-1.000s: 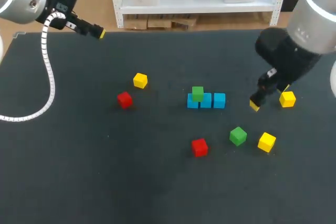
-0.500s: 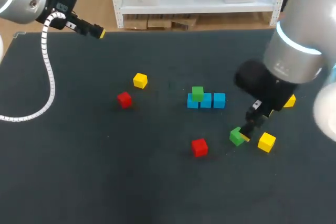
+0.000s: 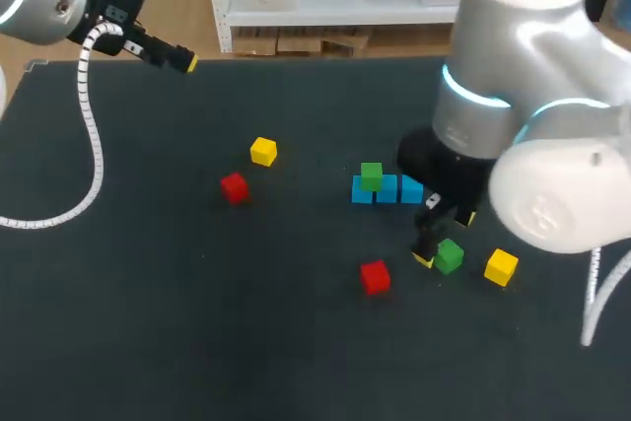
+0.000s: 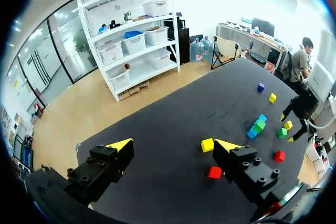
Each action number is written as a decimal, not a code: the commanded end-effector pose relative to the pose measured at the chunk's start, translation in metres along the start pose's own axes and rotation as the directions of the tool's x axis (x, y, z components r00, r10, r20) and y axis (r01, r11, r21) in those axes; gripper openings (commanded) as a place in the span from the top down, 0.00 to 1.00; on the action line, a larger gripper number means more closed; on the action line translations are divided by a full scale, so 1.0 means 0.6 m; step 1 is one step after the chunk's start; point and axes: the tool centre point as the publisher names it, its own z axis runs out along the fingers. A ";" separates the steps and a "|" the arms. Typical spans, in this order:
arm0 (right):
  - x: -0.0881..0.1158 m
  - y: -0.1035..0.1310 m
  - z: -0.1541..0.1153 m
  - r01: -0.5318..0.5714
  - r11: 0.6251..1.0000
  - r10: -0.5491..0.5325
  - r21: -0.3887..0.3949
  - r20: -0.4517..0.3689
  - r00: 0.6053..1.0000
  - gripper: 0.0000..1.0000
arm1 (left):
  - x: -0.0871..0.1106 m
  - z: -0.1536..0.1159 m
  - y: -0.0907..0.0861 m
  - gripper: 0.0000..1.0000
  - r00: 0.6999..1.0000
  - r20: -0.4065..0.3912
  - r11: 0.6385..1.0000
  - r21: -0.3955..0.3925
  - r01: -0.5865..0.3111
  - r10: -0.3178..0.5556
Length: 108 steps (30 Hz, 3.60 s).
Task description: Place the blue cubes, place green cubes on the blue cubes, place the yellow cubes on the green cubes, then place the red cubes on the yellow cubes, and place purple cube on the red cubes.
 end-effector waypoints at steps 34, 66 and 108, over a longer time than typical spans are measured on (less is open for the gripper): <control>0.020 -0.020 0.030 -0.035 0.999 0.035 -0.003 -0.076 0.996 1.00 | 0.001 0.000 0.002 0.00 1.000 0.004 1.000 0.004 -0.001 0.001; -0.004 -0.060 -0.123 0.449 0.893 -0.445 0.022 -0.090 0.891 1.00 | 0.001 0.000 0.002 0.00 1.000 0.004 1.000 0.004 -0.001 0.001; -0.135 -0.089 -0.092 0.655 0.756 -0.654 -0.024 -0.074 0.752 1.00 | 0.001 0.000 0.002 0.00 1.000 0.004 1.000 0.004 -0.001 0.001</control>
